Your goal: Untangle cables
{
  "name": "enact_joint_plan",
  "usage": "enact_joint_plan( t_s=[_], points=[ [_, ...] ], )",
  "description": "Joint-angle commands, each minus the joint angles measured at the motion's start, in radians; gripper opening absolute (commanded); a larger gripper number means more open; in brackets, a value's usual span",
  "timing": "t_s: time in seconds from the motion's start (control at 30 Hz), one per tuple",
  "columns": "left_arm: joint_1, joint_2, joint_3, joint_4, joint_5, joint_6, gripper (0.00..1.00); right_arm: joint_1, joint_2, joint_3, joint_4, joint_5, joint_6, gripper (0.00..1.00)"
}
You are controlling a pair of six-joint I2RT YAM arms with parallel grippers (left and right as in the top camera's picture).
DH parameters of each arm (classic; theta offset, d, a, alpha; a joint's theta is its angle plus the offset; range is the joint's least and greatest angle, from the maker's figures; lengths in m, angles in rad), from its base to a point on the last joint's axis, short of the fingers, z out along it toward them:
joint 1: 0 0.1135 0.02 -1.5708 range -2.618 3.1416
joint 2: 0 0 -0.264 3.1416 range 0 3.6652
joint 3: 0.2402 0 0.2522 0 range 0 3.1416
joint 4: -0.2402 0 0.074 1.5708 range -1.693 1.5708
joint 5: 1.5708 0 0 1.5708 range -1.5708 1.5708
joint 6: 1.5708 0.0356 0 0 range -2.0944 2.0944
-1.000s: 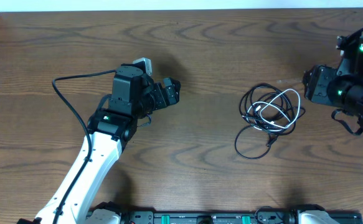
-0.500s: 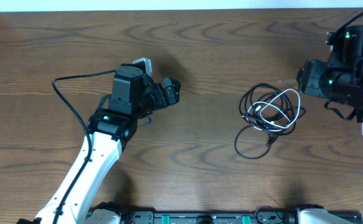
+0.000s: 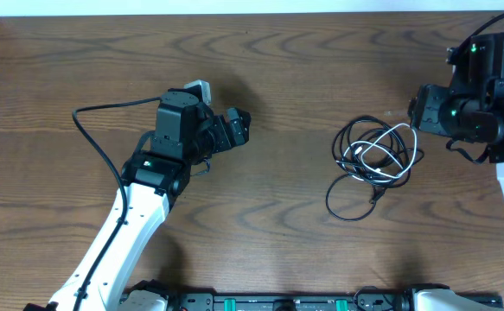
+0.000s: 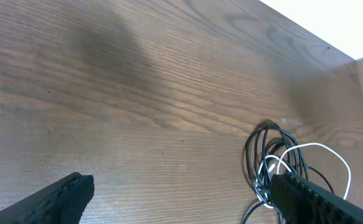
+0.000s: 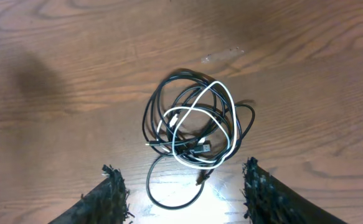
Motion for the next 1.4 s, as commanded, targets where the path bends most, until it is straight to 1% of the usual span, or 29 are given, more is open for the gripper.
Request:
enact_joint_plan(
  t_s=[0.0,0.4,0.53,0.67,0.73,0.77,0.9,1.0,1.1,1.17,1.3,1.37],
  points=[
    [-0.001,0.004,0.025,0.001,0.011,0.01,0.97,-0.001,0.0,-0.008,-0.002,-0.003,0.013,0.59],
    [-0.001,0.004,0.025,0.001,0.011,0.01,0.97,0.002,0.0,-0.021,-0.002,-0.001,0.017,0.62],
    [-0.001,0.004,0.025,0.001,0.011,0.01,0.97,0.002,0.011,-0.107,0.047,-0.03,0.026,0.65],
    [-0.001,0.004,0.025,0.001,0.011,0.01,0.97,0.002,0.05,-0.222,0.109,-0.164,0.017,0.65],
    [-0.001,0.004,0.025,0.001,0.011,0.01,0.97,0.002,0.094,-0.279,0.161,-0.217,0.007,0.64],
    [-0.002,0.004,0.025,0.001,0.011,0.01,0.97,0.002,0.116,-0.296,0.179,-0.239,0.01,0.61],
    [-0.001,0.004,0.025,0.0,0.011,0.01,0.97,0.002,0.208,-0.312,0.211,-0.258,0.024,0.57],
    [-0.001,0.004,0.025,0.0,0.011,0.01,0.97,0.0,0.285,-0.312,0.243,-0.262,0.175,0.47],
    [-0.001,0.004,0.025,0.001,0.011,0.01,0.97,0.0,0.357,-0.312,0.275,-0.237,0.256,0.4],
    [-0.001,0.004,0.025,0.0,0.011,0.01,0.97,-0.002,0.377,-0.312,0.282,-0.199,0.283,0.41],
    [-0.001,0.004,0.025,0.001,0.011,0.01,0.97,-0.001,0.383,-0.312,0.264,-0.111,0.284,0.52],
    [-0.001,0.004,0.025,0.001,0.011,0.01,0.97,-0.001,0.383,-0.312,0.249,-0.11,0.257,0.54]
  ],
)
